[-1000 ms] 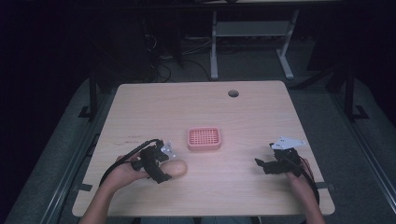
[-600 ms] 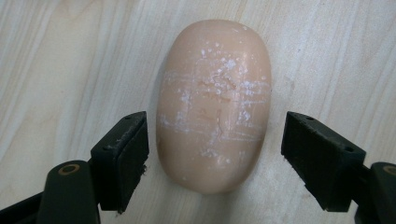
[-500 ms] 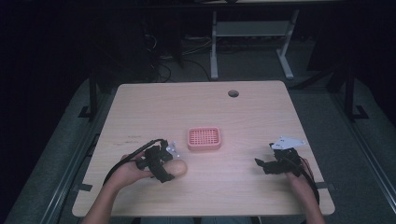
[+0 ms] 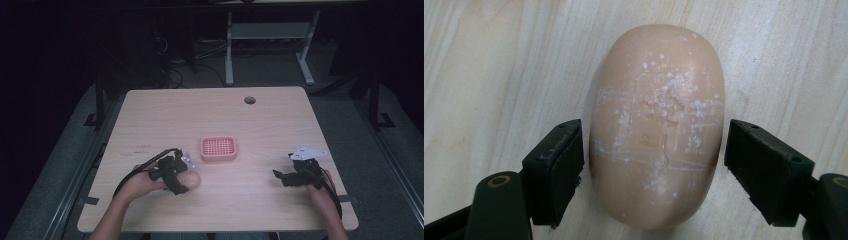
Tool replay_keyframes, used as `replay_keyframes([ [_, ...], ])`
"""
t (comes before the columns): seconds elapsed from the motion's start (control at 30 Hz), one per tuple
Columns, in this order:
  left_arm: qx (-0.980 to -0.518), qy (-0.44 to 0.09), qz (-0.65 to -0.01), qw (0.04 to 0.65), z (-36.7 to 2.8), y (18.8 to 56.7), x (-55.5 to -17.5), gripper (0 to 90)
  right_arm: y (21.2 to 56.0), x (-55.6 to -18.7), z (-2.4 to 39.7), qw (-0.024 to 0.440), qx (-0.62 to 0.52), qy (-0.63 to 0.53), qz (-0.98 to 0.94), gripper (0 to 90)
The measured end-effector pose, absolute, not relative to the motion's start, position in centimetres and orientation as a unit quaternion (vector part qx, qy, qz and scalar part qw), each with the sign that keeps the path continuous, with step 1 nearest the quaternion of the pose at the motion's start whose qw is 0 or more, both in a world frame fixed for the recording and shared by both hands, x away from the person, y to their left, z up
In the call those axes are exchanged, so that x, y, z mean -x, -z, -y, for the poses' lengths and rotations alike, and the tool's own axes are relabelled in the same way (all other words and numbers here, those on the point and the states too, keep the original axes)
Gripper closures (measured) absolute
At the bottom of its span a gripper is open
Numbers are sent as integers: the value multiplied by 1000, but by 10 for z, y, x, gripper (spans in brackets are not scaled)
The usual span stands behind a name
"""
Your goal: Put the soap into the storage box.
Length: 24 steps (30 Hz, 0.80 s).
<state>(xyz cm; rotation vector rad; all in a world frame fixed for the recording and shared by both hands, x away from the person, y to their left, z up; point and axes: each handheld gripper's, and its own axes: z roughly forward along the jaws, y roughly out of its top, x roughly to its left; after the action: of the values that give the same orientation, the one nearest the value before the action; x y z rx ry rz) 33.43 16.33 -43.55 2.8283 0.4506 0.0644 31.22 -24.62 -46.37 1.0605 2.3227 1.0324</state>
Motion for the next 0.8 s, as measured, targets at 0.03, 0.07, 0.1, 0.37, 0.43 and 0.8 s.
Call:
replay_keyframes([
  [0.03, -978, -21, -156, 138, -163, 436, -335, 237, 464, -313, 247, 194, -375, -366, -829, 139],
  [0.07, -978, -21, -157, 139, -162, 436, -335, 237, 464, -312, 247, 194, -376, -366, -829, 139],
  [0.1, -978, -20, -155, 138, -161, 437, -335, 238, 464, -312, 247, 194, -376, -366, -829, 139],
  [0.37, -980, -15, -149, 134, -157, 438, -337, 263, 463, -312, 247, 193, -378, -368, -827, 139],
  [0.43, -980, -15, -148, 132, -157, 439, -338, 264, 463, -312, 247, 194, -376, -369, -827, 139],
  [0.8, -981, -15, -145, 130, -155, 441, -340, 298, 463, -313, 248, 196, -376, -368, -827, 139],
])
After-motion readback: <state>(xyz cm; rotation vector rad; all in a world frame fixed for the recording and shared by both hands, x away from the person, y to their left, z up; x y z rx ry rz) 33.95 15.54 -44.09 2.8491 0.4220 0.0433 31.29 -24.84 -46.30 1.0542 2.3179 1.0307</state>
